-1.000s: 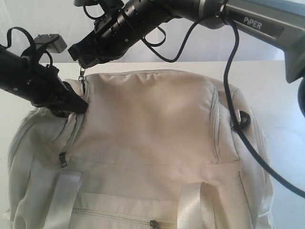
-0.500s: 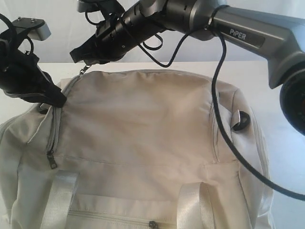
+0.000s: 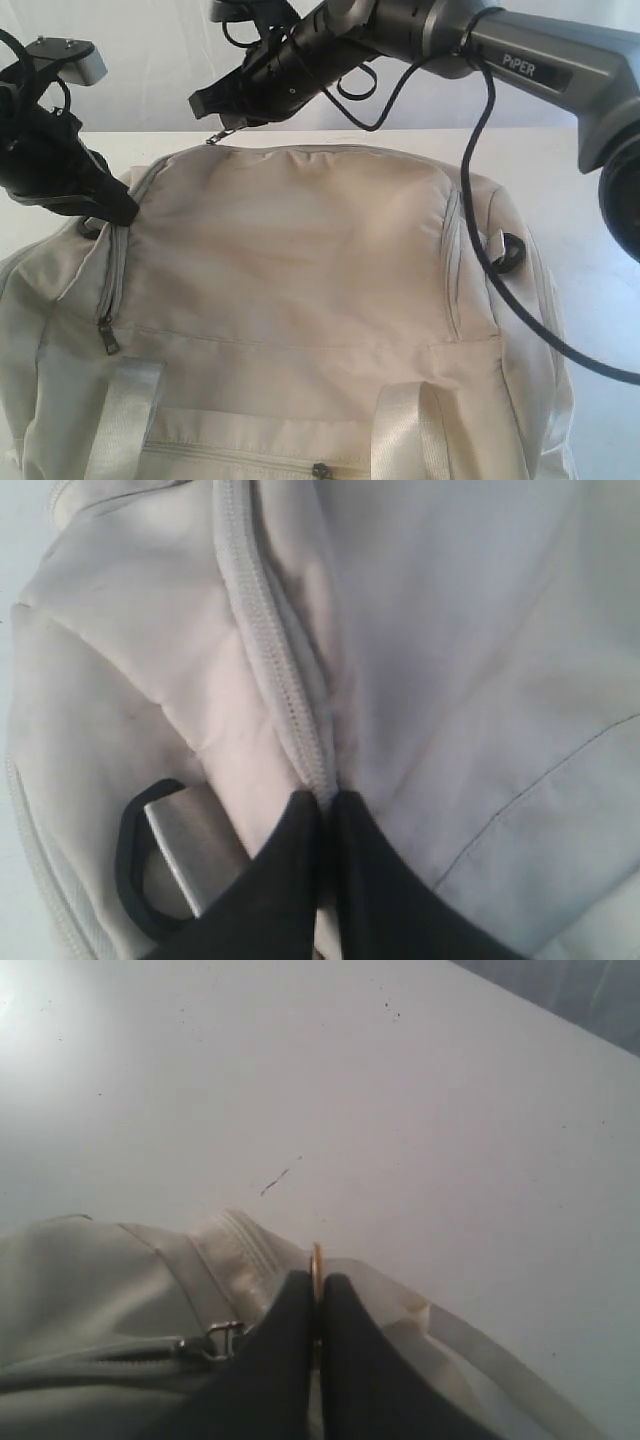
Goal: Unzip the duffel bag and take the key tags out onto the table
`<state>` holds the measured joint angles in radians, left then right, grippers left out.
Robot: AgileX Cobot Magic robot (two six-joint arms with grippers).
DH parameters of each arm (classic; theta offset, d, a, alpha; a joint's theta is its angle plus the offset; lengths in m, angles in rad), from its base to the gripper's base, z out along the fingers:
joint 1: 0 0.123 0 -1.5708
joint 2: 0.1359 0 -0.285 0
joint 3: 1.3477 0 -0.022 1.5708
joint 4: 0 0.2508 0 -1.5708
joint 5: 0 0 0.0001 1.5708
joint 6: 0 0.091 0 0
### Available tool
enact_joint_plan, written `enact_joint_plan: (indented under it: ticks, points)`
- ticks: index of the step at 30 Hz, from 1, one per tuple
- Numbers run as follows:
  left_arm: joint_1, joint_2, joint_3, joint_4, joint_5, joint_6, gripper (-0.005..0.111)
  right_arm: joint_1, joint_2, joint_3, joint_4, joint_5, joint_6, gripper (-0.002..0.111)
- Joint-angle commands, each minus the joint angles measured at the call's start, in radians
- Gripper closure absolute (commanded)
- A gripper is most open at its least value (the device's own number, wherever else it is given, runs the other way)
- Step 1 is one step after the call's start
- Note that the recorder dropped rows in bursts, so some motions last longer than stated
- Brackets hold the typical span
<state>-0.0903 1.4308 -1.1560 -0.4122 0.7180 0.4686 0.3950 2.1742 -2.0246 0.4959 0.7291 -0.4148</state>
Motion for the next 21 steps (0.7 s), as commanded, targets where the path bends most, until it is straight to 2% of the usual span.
enact_joint_plan:
  ticks: [1,16,21]
  points:
    - [-0.004,-0.01,0.002,0.01,0.059,-0.005,0.107,-0.036,-0.005,-0.009,-0.041,0.003,0.011,0.108]
    - [-0.004,-0.01,0.002,0.01,0.059,-0.005,0.107,-0.037,-0.033,-0.009,-0.259,0.131,0.083,0.108]
    - [-0.004,-0.01,0.002,0.01,0.059,-0.005,0.107,-0.058,-0.037,-0.009,-0.275,0.2,0.09,0.108]
